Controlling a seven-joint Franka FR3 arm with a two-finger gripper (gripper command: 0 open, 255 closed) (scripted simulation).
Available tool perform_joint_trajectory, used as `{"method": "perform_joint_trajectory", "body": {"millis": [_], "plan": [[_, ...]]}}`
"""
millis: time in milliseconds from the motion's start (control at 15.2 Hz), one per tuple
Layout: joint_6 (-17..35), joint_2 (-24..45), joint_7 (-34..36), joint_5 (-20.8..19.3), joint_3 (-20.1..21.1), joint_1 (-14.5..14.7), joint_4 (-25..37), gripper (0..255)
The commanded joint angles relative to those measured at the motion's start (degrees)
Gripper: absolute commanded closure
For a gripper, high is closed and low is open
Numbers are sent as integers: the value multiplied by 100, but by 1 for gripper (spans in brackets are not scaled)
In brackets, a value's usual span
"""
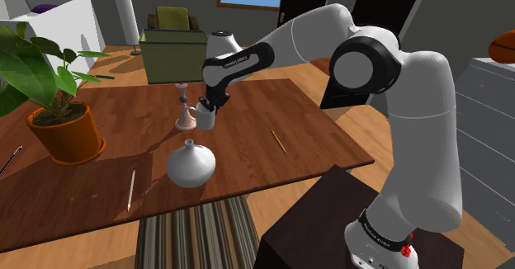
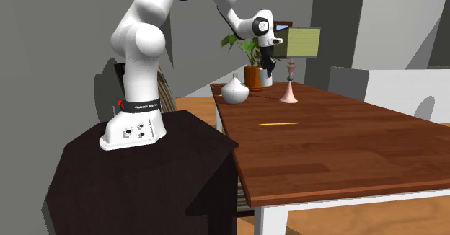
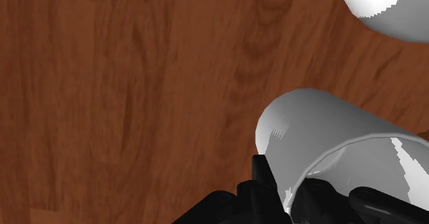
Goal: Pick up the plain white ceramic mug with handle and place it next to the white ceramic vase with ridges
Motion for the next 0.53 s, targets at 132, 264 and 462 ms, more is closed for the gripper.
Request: {"method": "perform_joint_trajectory", "body": {"millis": [132,264,462], "plan": [[243,145,-6,18,12,-7,-96,255],[357,227,-9,27,19,-12,-128,255],[527,352,-13,41,29,-19,-173,255]]}}
